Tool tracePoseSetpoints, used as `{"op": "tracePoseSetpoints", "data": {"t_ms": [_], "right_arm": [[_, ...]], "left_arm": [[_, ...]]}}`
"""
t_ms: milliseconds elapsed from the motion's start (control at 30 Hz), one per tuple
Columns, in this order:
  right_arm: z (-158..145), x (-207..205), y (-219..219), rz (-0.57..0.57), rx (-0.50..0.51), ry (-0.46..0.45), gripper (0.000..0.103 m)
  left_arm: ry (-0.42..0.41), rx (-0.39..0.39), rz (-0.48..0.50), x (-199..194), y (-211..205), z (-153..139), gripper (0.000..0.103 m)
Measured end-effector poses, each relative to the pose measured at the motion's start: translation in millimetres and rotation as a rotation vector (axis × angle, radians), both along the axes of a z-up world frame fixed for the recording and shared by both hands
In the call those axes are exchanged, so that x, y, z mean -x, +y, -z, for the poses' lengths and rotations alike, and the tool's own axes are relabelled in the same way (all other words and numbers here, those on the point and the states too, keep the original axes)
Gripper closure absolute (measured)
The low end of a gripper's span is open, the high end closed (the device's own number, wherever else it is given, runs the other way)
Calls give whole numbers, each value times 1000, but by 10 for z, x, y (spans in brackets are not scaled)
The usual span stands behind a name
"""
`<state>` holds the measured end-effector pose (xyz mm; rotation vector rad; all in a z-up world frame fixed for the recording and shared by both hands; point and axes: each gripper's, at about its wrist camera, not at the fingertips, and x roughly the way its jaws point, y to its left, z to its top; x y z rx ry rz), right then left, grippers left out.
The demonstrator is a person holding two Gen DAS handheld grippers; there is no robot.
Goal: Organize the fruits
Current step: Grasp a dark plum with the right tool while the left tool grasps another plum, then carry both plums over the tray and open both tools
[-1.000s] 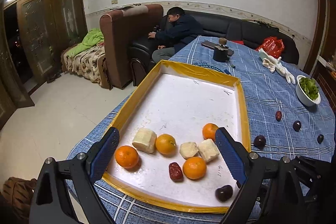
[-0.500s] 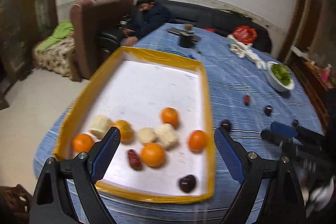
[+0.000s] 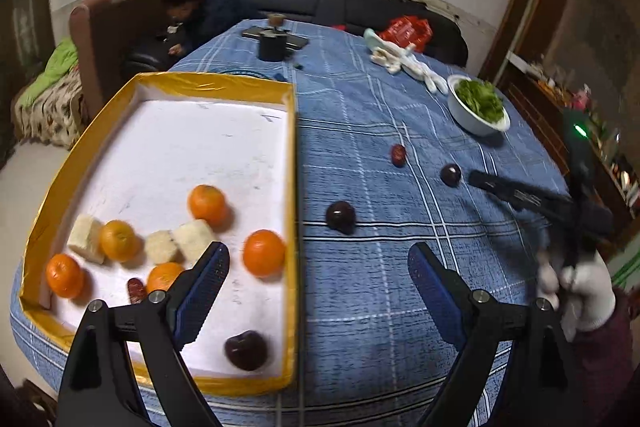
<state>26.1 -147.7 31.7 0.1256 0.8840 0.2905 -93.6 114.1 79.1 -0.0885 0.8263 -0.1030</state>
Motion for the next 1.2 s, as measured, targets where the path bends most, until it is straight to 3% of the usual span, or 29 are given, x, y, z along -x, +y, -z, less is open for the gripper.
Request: {"op": "tracePoseSetpoints", "data": {"t_ms": [200, 333, 367, 500, 700, 767, 800, 833, 867, 1200], "right_arm": [[222, -279, 201, -15, 41, 29, 44], [241, -295, 181, -21, 49, 15, 72], [245, -290, 168, -30, 36, 15, 74], [229, -258, 178, -47, 32, 11, 76], [207, -229, 119, -55, -6, 21, 76], [204, -229, 98, -52, -19, 24, 76], [198, -225, 87, -50, -25, 24, 76], [194, -224, 81, -48, -28, 24, 76], [185, -209, 74, -46, -31, 21, 76], [67, -130, 23, -35, -82, -26, 76]], "left_arm": [[8, -89, 105, -132, -341, 86, 13], [16, -132, 176, -362, -549, 159, 16], [27, -144, 180, -433, -582, 189, 18], [120, -212, 172, -757, -639, 388, 36], [215, -328, 132, -951, -664, 620, 36], [204, -329, 138, -944, -684, 614, 45], [199, -313, 149, -937, -680, 610, 60], [182, -350, 128, -927, -677, 603, 79], [170, -374, 114, -916, -681, 589, 79], [86, -107, 14, -585, -137, 211, 79]]}}
